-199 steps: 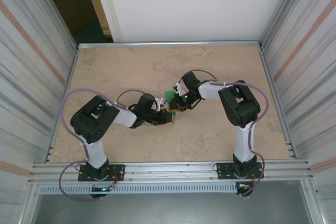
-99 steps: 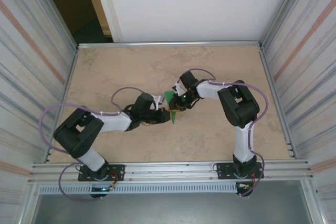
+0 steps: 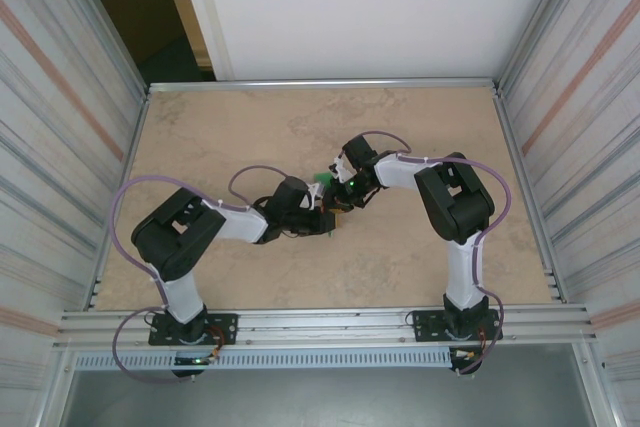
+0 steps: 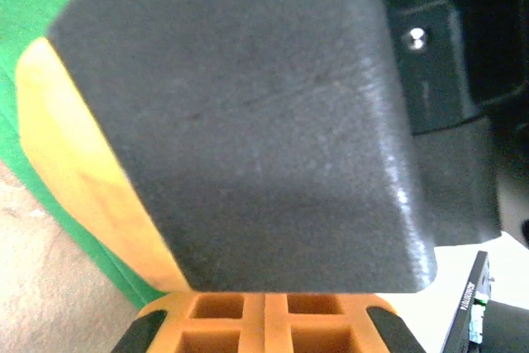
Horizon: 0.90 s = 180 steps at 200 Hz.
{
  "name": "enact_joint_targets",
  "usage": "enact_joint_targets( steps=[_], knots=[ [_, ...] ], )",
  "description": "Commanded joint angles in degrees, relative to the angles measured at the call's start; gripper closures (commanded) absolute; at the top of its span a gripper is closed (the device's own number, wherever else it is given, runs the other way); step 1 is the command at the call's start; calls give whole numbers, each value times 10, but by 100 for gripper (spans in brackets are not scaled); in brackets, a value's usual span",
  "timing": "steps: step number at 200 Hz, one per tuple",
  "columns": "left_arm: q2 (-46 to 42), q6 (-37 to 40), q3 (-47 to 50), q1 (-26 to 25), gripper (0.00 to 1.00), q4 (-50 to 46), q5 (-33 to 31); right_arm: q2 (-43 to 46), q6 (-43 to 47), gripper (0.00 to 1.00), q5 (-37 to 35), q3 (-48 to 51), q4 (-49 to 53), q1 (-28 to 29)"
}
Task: Fold a paper plane with a square sheet of paper (pick it up from the middle)
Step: Fold the wing for the fifth time at the center of the table.
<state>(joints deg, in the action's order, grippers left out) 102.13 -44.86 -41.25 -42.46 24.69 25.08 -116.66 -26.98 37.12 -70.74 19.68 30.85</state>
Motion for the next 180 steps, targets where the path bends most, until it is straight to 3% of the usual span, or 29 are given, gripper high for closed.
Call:
enact_joint_targets(
  steps=[1,180],
  knots=[
    [0,10,10,-2,100,-12,-26,-22,-14,85,-42,0,32,0],
    [-18,-4,21,-10,96,-8,-13,-15,-14,81,-36,-9,41,-2]
  ],
)
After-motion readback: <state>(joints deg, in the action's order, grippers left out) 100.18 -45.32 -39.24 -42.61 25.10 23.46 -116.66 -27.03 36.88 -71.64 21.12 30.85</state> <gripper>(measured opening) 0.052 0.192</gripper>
